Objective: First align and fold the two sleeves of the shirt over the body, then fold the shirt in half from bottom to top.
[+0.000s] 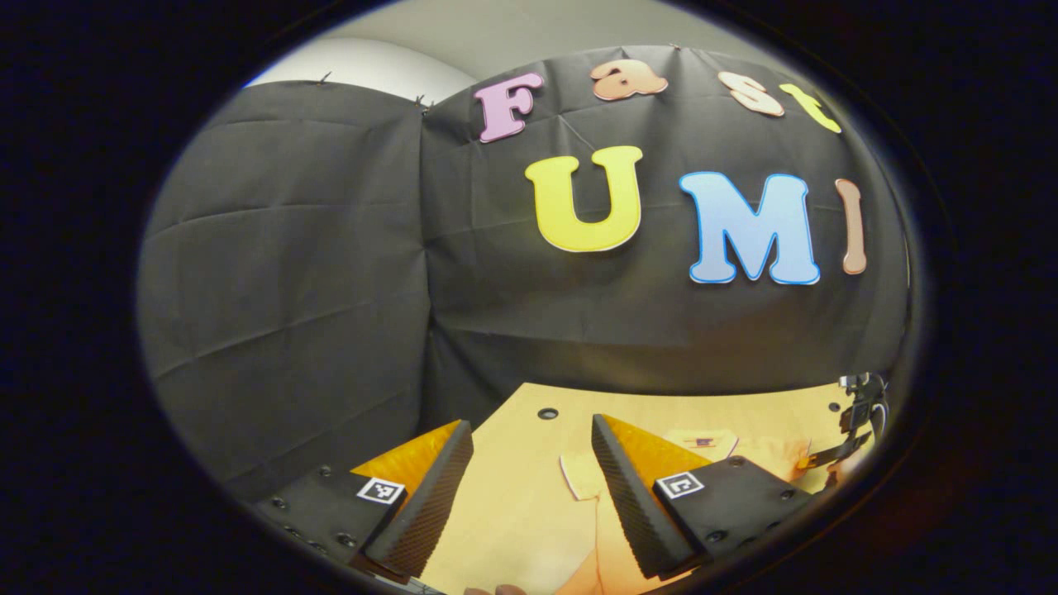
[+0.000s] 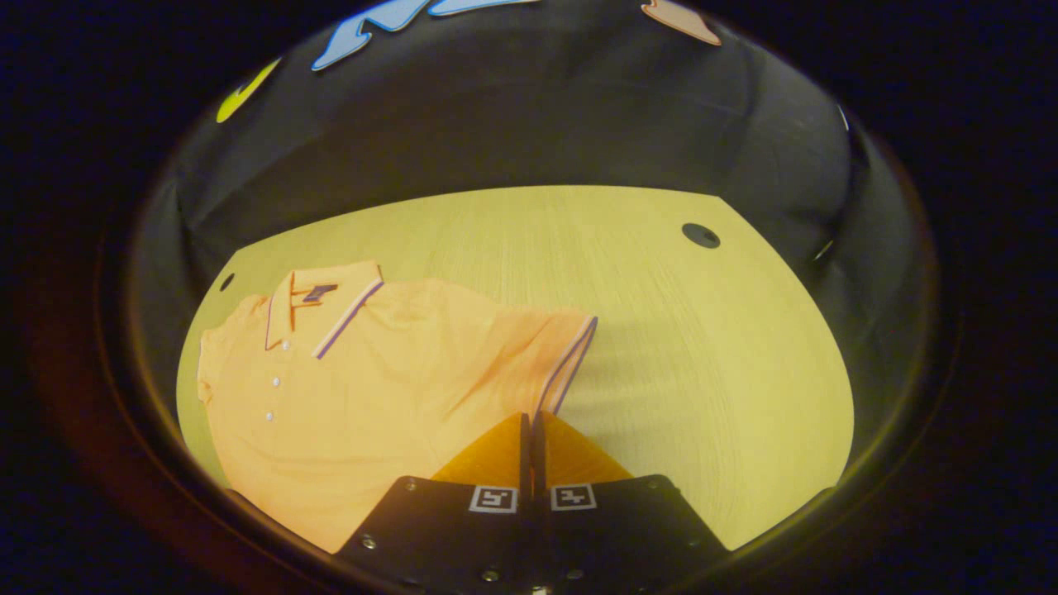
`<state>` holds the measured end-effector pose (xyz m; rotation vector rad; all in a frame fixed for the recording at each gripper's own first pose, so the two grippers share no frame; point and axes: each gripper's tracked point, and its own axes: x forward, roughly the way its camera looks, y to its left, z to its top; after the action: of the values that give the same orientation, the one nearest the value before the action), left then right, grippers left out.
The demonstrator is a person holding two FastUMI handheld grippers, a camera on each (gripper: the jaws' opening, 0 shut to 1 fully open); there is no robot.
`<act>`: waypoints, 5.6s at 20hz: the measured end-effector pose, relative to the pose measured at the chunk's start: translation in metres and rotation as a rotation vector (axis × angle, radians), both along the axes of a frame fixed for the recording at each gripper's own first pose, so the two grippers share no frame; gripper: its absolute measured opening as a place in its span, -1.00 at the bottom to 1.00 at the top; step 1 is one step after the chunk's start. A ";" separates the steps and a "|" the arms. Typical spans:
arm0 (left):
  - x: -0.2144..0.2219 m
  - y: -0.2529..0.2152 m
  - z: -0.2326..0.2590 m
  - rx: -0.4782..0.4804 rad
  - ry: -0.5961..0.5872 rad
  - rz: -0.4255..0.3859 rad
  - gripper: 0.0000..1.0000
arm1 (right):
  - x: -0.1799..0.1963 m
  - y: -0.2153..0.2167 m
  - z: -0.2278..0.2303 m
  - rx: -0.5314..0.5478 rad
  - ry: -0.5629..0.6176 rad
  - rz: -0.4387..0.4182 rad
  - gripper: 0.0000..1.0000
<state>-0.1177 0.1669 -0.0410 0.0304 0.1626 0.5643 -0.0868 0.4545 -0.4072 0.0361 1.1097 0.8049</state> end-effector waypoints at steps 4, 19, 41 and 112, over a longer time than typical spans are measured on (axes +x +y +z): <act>0.002 0.003 -0.003 -0.005 0.001 -0.002 0.96 | -0.002 0.039 0.050 0.104 -0.070 0.070 -0.99; -0.010 0.028 -0.026 -0.048 0.026 0.024 0.96 | -0.117 0.151 0.118 0.206 -0.122 0.408 -0.99; 0.151 0.043 -0.197 -0.194 0.229 -0.274 0.97 | -0.125 0.052 0.207 0.281 -0.115 0.216 -0.20; 0.226 -0.171 -0.328 -0.128 0.496 -0.706 1.00 | -0.172 -0.156 0.151 0.069 0.061 -0.130 -0.20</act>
<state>0.1083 -0.0041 -0.3685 0.0986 0.6412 -0.1702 -0.2585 0.2988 -0.2562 0.1896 1.1251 0.7293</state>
